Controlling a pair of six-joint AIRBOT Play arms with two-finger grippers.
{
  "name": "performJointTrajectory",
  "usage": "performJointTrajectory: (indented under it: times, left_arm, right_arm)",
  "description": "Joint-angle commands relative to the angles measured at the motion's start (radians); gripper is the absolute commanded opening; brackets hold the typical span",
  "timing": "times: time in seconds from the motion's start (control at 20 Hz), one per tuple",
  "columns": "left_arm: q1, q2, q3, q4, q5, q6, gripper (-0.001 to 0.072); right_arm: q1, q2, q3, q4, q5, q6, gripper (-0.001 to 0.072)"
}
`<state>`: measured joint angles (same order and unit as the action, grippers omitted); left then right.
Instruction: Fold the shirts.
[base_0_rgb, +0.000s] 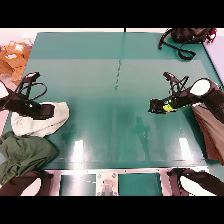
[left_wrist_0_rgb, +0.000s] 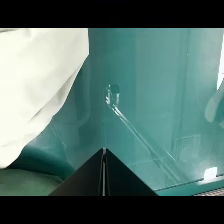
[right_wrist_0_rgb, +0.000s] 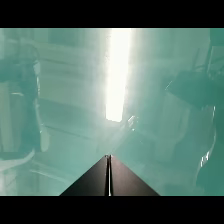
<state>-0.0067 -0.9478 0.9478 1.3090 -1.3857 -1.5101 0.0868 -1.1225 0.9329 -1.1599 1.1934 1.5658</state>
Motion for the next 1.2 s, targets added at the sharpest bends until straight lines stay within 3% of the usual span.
performJointTrajectory:
  times: [0.0,0.2,0.25,0.3,0.35,0.5,0.85,1.0,1.05,1.1,1.15]
  left_arm:
    - [0.0,0.001,0.0,0.001,-0.002,0.0,0.0024]
    - [-0.001,0.001,-0.001,0.092,0.01,0.0,0.0026]
    - [0.0,0.001,-0.003,0.169,0.019,0.0,0.0146]
    - [0.0,0.001,-0.013,0.254,0.04,-0.007,0.053]
    - [0.0,0.001,-0.04,0.355,0.073,-0.034,0.072]
    - [0.045,-0.004,-0.17,0.485,0.217,-0.034,0.0708]
    - [0.146,-0.04,-0.399,0.476,0.607,-0.026,0.0707]
    - [0.146,-0.093,-0.401,0.459,0.669,-0.026,0.0704]
    - [0.146,-0.117,-0.4,0.454,0.656,-0.026,0.0544]
    - [0.146,-0.132,-0.4,0.443,0.631,-0.026,0.0159]
    - [0.146,-0.137,-0.399,0.439,0.607,-0.019,0.0025]
  right_arm:
    - [0.0,0.001,0.0,0.0,0.0,0.0,0.0017]
    - [0.0,0.001,0.0,0.0,0.0,0.0,0.0017]
    - [0.0,0.001,0.0,0.0,0.0,0.0,0.0017]
    - [0.0,0.001,0.0,0.0,0.0,0.0,0.0017]
    - [0.0,0.001,0.0,0.0,0.0,0.0,0.0017]
    - [0.0,0.001,0.0,0.0,0.0,0.0,0.0017]
    - [0.0,0.001,0.0,0.0,0.0,0.0,0.0017]
    - [0.0,0.001,0.0,0.0,0.0,0.0,0.0017]
    - [0.0,0.001,0.0,0.0,0.0,0.0,0.0017]
    - [-0.002,0.001,0.0,-0.002,-0.007,0.0,0.0017]
    - [-0.003,0.001,0.0,-0.002,-0.011,0.0,0.0017]
